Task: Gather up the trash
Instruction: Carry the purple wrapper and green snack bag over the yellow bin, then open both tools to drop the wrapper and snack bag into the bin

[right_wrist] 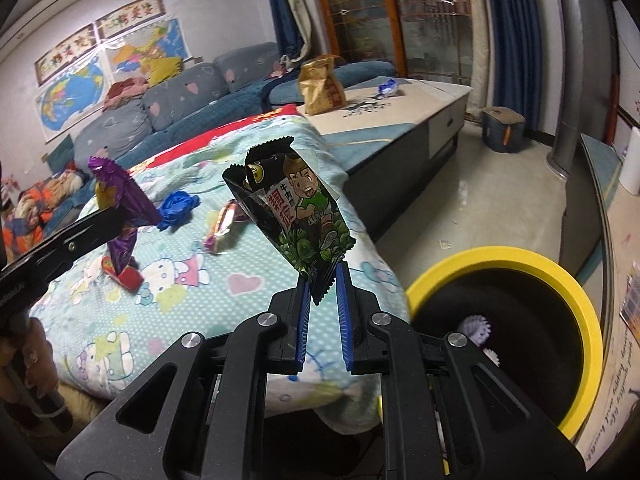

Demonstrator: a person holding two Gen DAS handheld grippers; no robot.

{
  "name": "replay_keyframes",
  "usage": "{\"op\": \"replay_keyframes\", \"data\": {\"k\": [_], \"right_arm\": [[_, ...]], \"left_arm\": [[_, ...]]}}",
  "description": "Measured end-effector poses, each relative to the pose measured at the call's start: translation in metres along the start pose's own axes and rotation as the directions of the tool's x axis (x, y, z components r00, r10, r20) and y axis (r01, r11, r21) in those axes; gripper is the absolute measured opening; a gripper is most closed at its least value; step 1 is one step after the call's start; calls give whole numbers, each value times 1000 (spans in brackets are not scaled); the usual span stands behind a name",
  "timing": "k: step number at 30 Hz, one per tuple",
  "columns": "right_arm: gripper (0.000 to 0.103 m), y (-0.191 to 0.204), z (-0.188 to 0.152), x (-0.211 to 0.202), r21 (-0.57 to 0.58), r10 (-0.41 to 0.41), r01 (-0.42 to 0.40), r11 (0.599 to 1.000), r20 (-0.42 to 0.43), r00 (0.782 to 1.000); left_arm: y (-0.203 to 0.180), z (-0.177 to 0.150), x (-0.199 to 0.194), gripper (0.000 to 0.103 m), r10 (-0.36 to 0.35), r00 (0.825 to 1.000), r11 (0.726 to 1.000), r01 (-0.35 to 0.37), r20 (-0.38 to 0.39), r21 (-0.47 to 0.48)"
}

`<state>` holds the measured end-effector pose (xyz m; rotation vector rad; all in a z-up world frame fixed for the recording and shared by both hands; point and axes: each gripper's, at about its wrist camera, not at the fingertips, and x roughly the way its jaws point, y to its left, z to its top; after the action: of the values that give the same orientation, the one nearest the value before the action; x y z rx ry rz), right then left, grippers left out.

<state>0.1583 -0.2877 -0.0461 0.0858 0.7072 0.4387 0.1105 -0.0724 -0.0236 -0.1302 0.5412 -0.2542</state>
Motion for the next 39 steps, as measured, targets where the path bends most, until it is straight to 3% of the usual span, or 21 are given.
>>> {"op": "replay_keyframes", "data": {"k": [15, 17, 23, 39], "right_arm": [[9, -42, -14, -11, 100, -79, 78, 992, 9, 997], [3, -48, -16, -12, 113, -85, 83, 990, 6, 996], [1, -67, -21, -16, 149, -121, 119, 982, 1, 993], [1, -124, -43, -25, 305, -188, 190, 933, -36, 982]], "left_arm": [[-43, -8, 19, 26, -81, 996, 994, 84, -42, 67], [-48, -9, 22, 26, -93, 994, 993, 97, -51, 73], [-63, -15, 33, 26, -123, 989, 988, 130, -81, 88], [-124, -37, 92, 26, -214, 958, 953, 247, -190, 173]]}}
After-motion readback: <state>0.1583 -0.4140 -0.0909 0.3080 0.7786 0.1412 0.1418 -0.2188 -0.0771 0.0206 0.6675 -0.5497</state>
